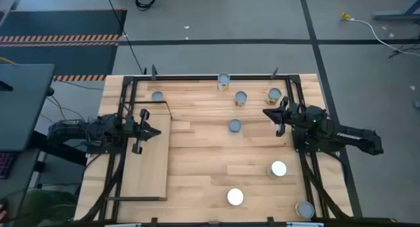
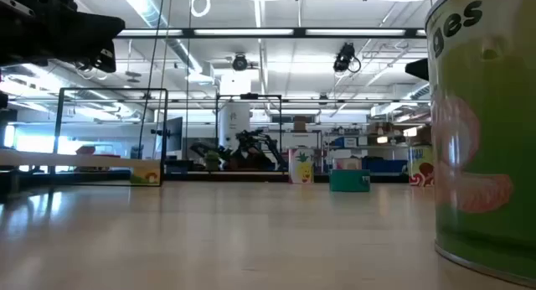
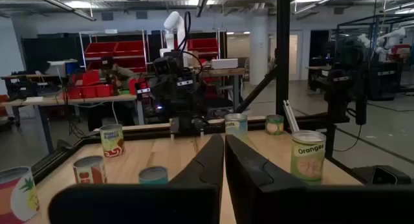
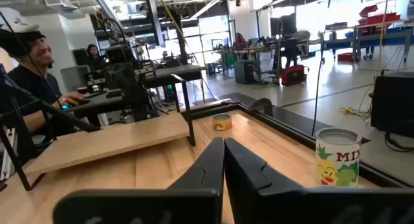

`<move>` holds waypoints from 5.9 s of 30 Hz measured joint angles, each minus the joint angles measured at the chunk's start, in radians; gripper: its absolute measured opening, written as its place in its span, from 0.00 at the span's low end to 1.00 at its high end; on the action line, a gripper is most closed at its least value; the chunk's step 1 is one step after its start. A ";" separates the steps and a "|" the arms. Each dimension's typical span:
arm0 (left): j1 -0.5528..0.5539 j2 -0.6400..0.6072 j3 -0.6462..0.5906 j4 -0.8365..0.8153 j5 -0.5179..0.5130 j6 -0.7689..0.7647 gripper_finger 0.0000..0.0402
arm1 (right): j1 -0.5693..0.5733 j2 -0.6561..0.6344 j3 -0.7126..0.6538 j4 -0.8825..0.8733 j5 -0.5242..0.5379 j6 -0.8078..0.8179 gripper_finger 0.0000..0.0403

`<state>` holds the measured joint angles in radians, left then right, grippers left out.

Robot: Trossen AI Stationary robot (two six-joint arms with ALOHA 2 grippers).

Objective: Pick and place cans onto a shelf

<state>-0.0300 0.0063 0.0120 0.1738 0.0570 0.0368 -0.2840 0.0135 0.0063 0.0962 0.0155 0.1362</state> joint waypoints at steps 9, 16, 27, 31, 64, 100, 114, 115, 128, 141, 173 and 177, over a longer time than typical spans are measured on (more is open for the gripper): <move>0.000 0.000 0.000 0.000 0.000 0.000 0.06 | 0.000 0.000 0.000 0.000 0.000 0.000 0.04; 0.000 0.000 0.000 0.000 0.000 0.000 0.06 | 0.000 0.000 0.000 0.000 0.000 0.000 0.04; 0.000 0.000 0.000 0.000 0.000 0.000 0.06 | 0.000 0.000 0.000 0.000 -0.004 0.000 0.04; 0.000 0.000 0.000 0.000 0.000 0.000 0.06 | 0.000 0.000 0.000 0.000 -0.004 0.000 0.04; 0.000 0.000 0.000 0.000 0.000 0.000 0.06 | 0.000 0.000 0.000 0.000 0.001 0.000 0.04; 0.000 0.000 0.000 0.183 -0.025 -0.096 0.06 | 0.052 0.107 0.087 0.283 -0.173 0.113 0.04; 0.000 0.000 0.000 0.181 -0.079 -0.094 0.06 | 0.688 0.710 0.399 0.103 0.227 0.132 0.04; 0.000 0.000 0.000 0.181 -0.083 -0.093 0.06 | 0.729 0.753 0.452 0.028 0.263 0.149 0.05; 0.000 0.000 0.000 0.180 -0.083 -0.104 0.06 | 0.877 1.226 1.106 -1.116 0.248 0.606 0.66; 0.000 0.000 0.000 0.180 -0.083 -0.103 0.06 | 0.978 1.353 1.103 -1.330 0.047 0.653 0.93; 0.000 0.000 0.000 0.181 -0.082 -0.103 0.06 | 0.998 1.506 0.961 -1.176 -0.041 0.672 0.87; 0.000 0.000 0.000 0.181 -0.083 -0.103 0.06 | 0.918 1.528 1.014 -1.222 -0.099 0.664 0.76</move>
<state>-0.0301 0.0063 0.0120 0.3546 -0.0255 -0.0662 0.6339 1.5414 1.0203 -1.1258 -0.0833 0.8001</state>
